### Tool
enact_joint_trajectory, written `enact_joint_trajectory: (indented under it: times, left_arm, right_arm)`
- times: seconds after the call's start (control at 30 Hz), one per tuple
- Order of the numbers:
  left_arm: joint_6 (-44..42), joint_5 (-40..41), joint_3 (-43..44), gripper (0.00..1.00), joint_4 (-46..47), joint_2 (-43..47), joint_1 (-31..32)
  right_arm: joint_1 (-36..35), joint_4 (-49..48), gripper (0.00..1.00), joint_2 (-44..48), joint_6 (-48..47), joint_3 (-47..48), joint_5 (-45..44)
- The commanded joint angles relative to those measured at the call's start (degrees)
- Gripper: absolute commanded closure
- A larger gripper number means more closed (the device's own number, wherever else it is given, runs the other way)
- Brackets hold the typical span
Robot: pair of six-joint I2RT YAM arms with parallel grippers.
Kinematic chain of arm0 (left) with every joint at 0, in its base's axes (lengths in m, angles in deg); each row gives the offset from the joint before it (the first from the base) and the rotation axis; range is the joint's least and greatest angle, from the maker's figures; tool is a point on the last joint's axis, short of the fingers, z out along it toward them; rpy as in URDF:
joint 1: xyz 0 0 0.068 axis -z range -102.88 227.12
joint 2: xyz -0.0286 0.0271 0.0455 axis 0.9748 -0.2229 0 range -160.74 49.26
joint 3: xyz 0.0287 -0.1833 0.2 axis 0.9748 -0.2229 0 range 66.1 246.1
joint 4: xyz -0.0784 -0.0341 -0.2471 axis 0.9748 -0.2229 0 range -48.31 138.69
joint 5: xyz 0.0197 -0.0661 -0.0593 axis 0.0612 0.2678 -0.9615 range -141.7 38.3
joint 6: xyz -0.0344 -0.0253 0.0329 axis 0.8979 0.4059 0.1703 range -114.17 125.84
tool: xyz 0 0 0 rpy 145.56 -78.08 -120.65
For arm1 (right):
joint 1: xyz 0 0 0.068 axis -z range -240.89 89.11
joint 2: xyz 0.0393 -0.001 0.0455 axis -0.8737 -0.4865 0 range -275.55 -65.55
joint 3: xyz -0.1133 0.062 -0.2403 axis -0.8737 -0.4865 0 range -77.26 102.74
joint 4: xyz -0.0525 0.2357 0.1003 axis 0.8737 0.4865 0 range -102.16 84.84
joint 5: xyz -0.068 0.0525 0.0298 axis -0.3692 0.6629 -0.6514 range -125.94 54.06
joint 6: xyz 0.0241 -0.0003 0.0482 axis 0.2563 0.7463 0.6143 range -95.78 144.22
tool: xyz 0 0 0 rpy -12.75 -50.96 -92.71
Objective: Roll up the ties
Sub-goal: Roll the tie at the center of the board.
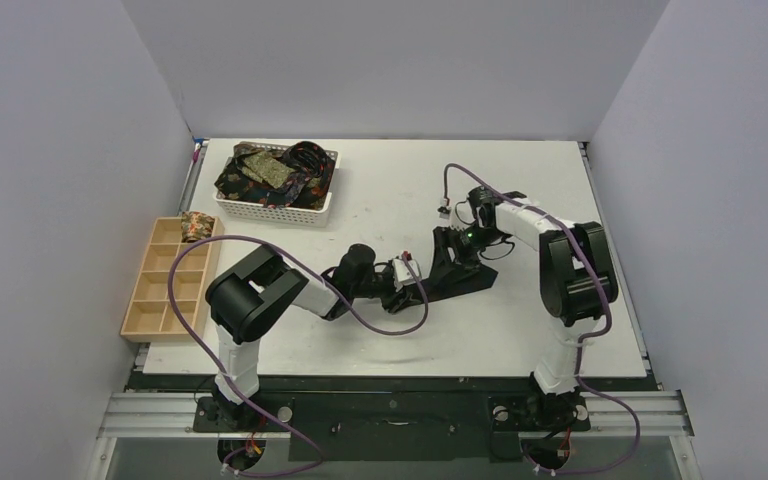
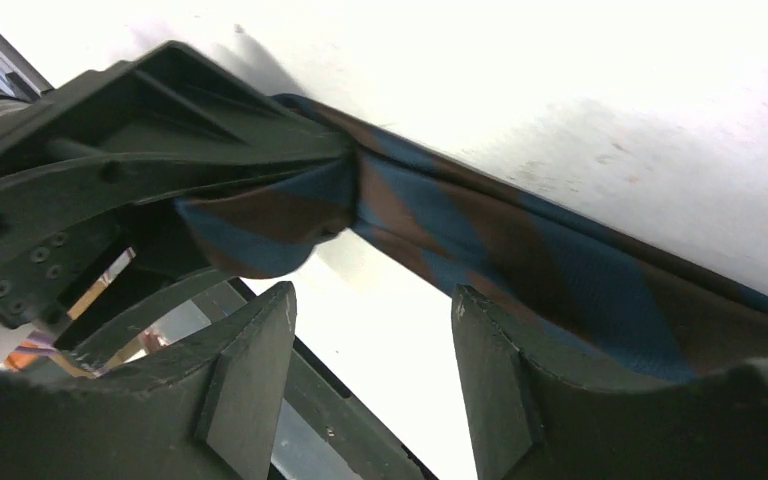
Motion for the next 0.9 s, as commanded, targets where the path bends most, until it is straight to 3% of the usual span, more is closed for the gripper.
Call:
enact_joint_trajectory:
  times: [0.0, 0.13, 0.27, 0.4, 0.43, 0.5, 0.6, 0.77, 0.87]
  left_arm:
    - [-2.61, 0.44, 0.05, 0.56, -9.96, -0.67, -0.81]
    - [-2.86, -0.32, 0.16, 0.56, -10.53, -0.5, -0.79]
    - [-2.87, -0.49, 0.22, 0.55, -11.11, -0.5, -0.79]
    - [-2.89, -0.54, 0.02, 0.55, -11.42, -0.54, -0.95]
    - [-2.86, -0.6, -0.01, 0.55, -11.48, -0.49, -1.12]
    - [-2.74, -0.62, -0.03, 0.54, -11.53, -0.53, -1.21]
    - [-2.4, -0.64, 0.11, 0.52, -11.55, -0.54, -1.53]
    - [-1.16, -0.37, -0.15, 0.25, -10.11, 0.07, -1.85]
    - [-0.61, -0.55, -0.37, 0.21, -7.83, 0.78, -1.79]
  right_arm:
    - [-4.21, -4.06, 0.45, 4.36, 0.55, 0.66, 0.58]
    - [-6.64, -7.2, 0.45, 2.31, 3.93, 1.8, 0.21]
    - [-7.89, -8.04, 0.53, 0.51, 4.43, 2.24, -0.34]
    - [-7.38, -7.64, 0.74, -0.49, 3.48, 1.26, -0.62]
    - [-7.05, -7.29, 0.86, -0.64, 3.03, 0.93, -0.69]
    - [-6.57, -6.23, 1.0, -1.14, 1.91, 0.8, -1.25]
    - [-5.87, -5.34, 1.0, -1.21, 0.93, 0.41, -1.99]
    - [-5.15, -5.37, 1.0, -1.16, -0.27, 0.06, -7.22]
    - [-5.01, -5.77, 1.0, -2.2, -0.45, 0.27, -10.97]
